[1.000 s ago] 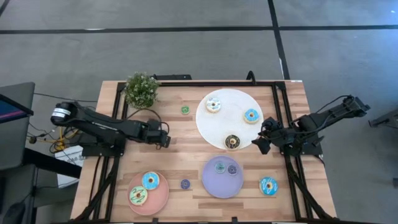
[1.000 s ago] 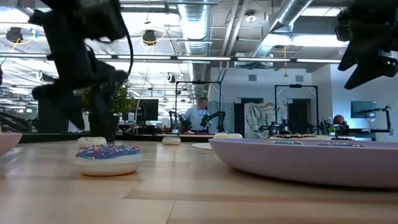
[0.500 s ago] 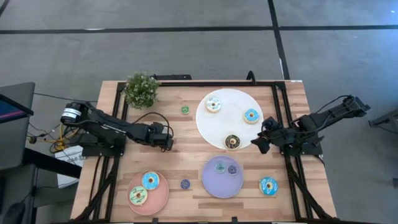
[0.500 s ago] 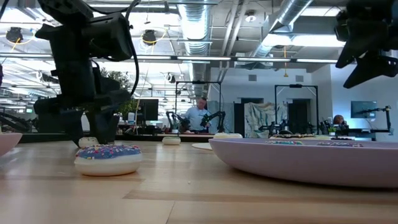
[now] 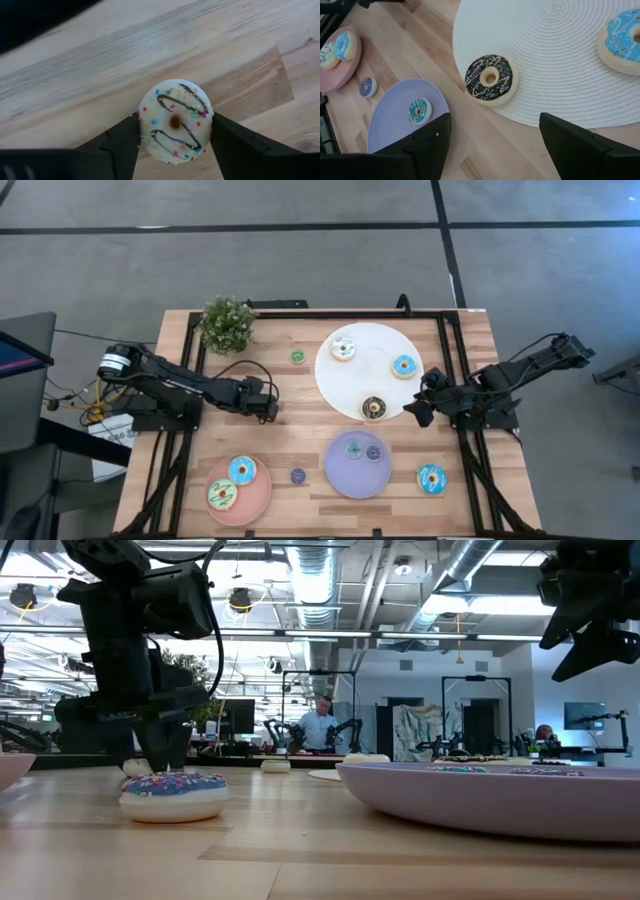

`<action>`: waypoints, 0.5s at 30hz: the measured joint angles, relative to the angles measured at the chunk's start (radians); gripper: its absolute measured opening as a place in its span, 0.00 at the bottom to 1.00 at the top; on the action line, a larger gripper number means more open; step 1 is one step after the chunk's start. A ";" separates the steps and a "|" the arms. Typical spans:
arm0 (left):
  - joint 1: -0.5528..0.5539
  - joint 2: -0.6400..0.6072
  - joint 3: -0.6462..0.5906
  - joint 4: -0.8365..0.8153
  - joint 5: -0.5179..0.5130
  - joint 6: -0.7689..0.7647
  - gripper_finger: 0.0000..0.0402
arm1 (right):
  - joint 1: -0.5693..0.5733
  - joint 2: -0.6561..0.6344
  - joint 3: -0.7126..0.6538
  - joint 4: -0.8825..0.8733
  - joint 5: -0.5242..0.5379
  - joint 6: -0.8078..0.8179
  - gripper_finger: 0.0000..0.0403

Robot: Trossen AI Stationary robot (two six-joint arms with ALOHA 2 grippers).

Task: Pick & Place donuts
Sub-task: Put the small white donut on the purple plate

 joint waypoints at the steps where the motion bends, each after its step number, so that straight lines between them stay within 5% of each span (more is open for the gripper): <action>1: 0.000 0.000 0.000 0.000 0.001 0.000 0.52 | 0.000 0.000 0.000 0.000 0.000 0.000 0.72; 15: -0.008 -0.008 0.021 0.002 0.008 -0.035 0.48 | 0.000 0.000 0.000 0.000 0.000 0.000 0.72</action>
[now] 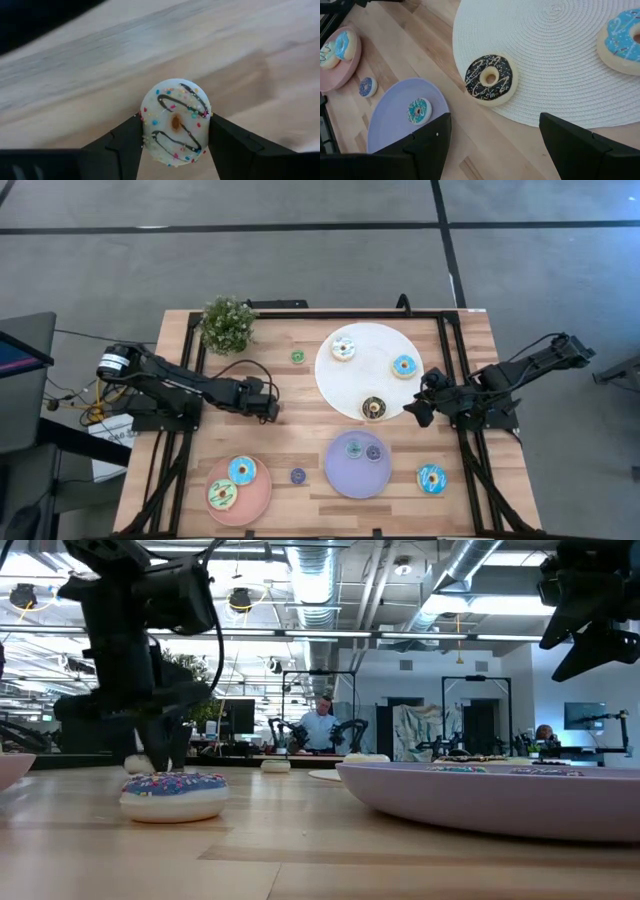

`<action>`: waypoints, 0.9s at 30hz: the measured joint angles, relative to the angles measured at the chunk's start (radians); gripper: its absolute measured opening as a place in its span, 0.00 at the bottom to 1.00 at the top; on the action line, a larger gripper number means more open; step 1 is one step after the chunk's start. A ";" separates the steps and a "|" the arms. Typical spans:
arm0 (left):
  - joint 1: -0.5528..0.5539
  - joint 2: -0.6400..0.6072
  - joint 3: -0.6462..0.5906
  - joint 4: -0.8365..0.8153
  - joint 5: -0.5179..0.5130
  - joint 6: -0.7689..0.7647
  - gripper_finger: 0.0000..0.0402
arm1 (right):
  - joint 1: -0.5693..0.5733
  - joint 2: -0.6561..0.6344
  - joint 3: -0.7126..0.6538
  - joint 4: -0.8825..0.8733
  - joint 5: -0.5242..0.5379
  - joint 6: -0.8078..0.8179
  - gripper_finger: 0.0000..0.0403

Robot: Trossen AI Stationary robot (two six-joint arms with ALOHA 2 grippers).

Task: Pick & Place donuts
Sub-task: Put the small white donut on the purple plate

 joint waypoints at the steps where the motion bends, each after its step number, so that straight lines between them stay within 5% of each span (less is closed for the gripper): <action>1: -0.006 0.000 0.016 0.000 -0.003 0.001 0.48 | 0.000 0.000 0.000 0.000 0.000 0.000 0.72; 12: -0.129 0.048 0.368 -0.007 -0.195 0.177 0.48 | 0.000 0.000 0.000 0.000 0.000 -0.001 0.72; 20: -0.180 0.343 0.802 -0.099 -0.232 0.413 0.48 | 0.000 0.000 0.000 0.004 -0.002 0.000 0.72; 27: -0.190 0.591 1.101 -0.186 -0.141 0.520 0.48 | 0.000 0.000 0.000 0.014 -0.002 -0.001 0.72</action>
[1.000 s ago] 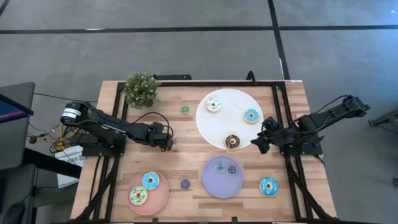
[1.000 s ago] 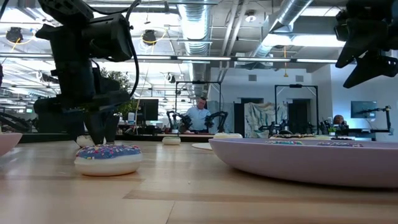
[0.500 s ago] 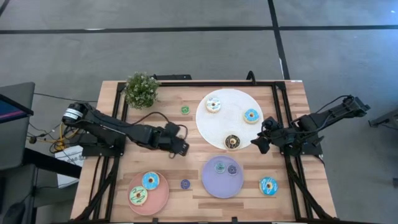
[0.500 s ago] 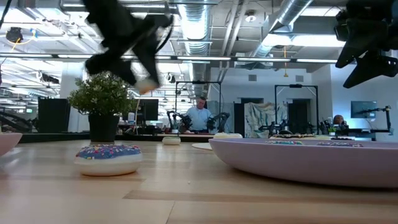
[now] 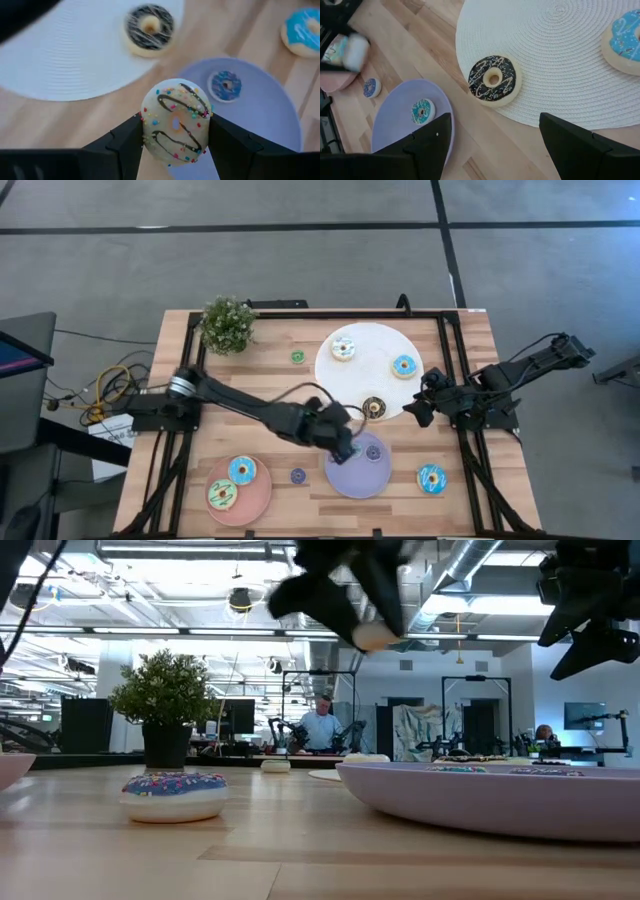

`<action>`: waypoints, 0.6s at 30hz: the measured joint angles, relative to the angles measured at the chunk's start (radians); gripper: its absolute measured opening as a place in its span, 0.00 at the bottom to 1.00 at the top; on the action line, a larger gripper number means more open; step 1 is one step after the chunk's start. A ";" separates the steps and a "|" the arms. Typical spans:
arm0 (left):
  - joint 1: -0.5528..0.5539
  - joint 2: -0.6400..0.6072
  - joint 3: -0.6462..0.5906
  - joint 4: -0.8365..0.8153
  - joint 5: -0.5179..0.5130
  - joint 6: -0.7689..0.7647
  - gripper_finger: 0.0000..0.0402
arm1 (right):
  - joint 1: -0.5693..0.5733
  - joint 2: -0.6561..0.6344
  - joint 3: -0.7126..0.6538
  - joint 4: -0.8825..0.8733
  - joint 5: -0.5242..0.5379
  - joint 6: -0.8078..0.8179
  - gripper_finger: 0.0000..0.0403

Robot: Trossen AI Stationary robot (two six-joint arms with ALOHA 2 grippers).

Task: Pick & Place donuts
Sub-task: Put the small white donut on the purple plate

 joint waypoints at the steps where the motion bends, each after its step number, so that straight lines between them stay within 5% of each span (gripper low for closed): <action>1: 0.000 0.029 0.023 -0.004 0.021 0.002 0.48 | 0.000 0.000 0.000 0.000 0.000 0.000 0.72; 13: -0.038 0.239 0.143 0.002 0.240 -0.191 0.48 | 0.000 0.000 0.000 -0.008 -0.002 -0.033 0.72; 18: -0.062 0.238 0.143 -0.034 0.194 -0.255 0.48 | 0.000 0.000 0.000 -0.017 -0.009 -0.055 0.72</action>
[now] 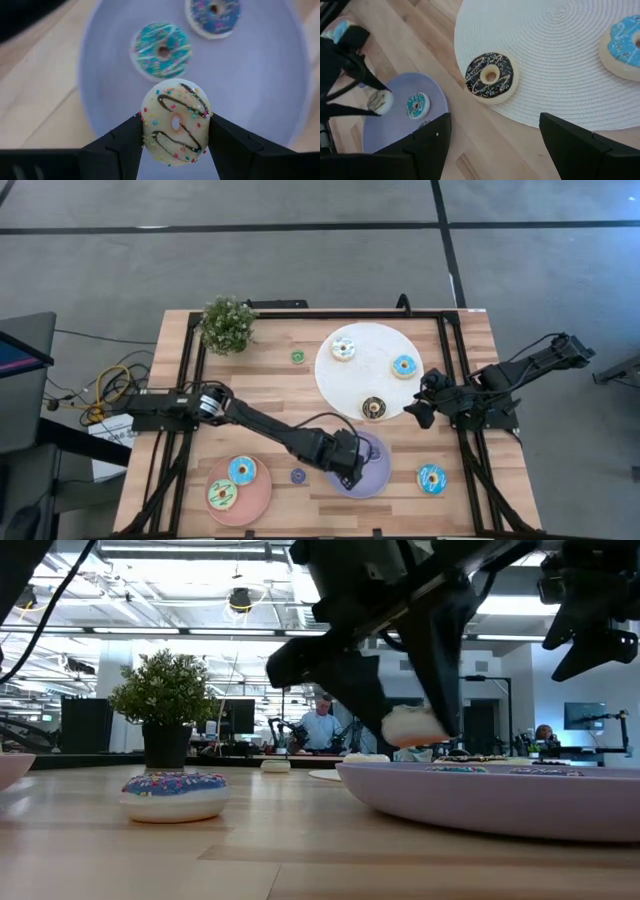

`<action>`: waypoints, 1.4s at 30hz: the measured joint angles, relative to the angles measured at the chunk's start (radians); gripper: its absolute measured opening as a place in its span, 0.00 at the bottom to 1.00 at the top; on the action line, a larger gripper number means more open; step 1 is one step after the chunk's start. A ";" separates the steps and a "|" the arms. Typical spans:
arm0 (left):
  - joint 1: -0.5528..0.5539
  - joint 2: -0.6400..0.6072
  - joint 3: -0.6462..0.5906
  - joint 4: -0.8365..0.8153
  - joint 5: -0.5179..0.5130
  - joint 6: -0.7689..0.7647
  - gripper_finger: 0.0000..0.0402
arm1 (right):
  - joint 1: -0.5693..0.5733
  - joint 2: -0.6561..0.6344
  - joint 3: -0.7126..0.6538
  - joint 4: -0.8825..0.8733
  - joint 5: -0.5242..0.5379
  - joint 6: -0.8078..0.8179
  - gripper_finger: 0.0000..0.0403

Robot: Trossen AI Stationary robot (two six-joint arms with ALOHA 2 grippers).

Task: Pick & Place donuts
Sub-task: Put the small white donut on the purple plate, then put the big black donut on the pink plate

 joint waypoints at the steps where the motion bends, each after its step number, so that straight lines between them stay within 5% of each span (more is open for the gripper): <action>1: -0.002 0.000 0.000 -0.005 0.001 -0.001 0.48 | 0.000 0.000 0.000 0.001 0.000 -0.003 0.72; 22: 0.002 0.061 0.000 -0.015 0.054 -0.067 0.48 | 0.000 0.000 0.000 0.001 -0.011 -0.017 0.72; 35: 0.034 0.050 0.001 -0.027 0.167 -0.045 0.62 | 0.000 0.000 0.000 0.001 -0.012 -0.025 0.72; 42: 0.038 0.037 0.172 -0.355 0.047 -0.016 0.60 | 0.000 0.000 0.000 0.001 -0.015 -0.027 0.72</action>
